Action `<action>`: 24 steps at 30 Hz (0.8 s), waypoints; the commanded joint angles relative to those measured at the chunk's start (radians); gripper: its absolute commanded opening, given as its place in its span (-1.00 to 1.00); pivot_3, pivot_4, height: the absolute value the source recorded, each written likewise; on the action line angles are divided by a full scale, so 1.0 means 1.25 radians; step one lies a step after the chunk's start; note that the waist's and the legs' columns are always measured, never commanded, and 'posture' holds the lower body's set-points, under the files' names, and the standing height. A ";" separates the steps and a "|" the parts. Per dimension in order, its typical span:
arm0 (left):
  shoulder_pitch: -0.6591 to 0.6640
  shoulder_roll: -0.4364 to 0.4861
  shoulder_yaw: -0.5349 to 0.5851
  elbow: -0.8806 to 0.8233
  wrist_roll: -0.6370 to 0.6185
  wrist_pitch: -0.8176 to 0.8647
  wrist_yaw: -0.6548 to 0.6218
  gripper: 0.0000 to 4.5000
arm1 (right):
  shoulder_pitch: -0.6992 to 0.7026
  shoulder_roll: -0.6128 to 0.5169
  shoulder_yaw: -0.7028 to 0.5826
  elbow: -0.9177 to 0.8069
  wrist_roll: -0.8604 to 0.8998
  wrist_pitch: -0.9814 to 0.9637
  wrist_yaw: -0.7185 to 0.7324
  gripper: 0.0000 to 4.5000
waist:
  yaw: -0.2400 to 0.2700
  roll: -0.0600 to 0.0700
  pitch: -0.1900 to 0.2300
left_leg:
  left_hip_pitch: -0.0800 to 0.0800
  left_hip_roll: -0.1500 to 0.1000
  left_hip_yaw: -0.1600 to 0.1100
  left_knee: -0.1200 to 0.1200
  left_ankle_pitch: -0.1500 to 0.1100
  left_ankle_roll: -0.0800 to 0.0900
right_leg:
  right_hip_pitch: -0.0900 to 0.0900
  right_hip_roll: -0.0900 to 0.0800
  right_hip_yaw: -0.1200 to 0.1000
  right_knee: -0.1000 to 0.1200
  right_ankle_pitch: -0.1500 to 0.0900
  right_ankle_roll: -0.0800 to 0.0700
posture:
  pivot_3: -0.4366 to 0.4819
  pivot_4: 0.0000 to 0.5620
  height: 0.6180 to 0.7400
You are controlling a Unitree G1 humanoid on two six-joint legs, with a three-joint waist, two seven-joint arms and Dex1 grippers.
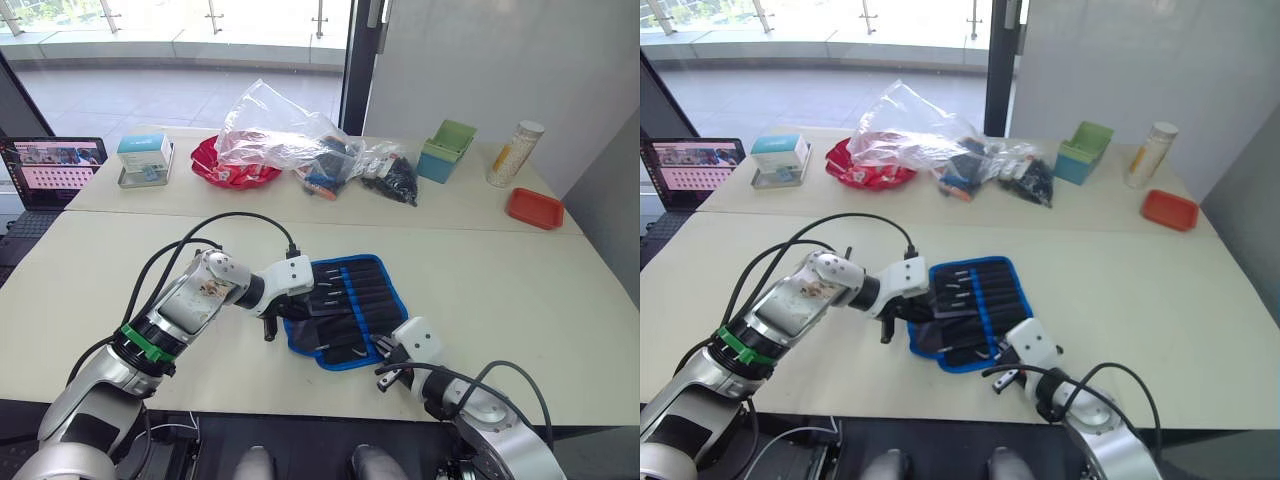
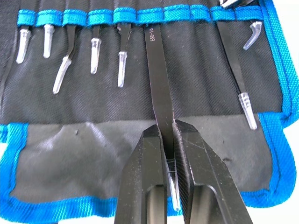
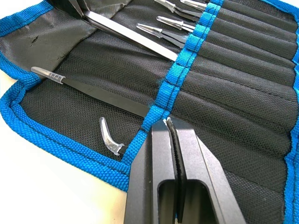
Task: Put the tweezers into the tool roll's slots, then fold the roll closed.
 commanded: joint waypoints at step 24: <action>-0.051 -0.299 -0.066 0.272 0.166 -0.225 0.091 -0.99 | 0.052 -0.026 0.015 0.001 -0.023 0.053 -0.011 -1.00 | 0.022 0.001 -0.001 | 0.002 -0.001 -0.001 0.004 0.000 0.000 | 0.007 0.000 0.000 -0.001 -0.001 0.002 | -0.05 -0.47 0.72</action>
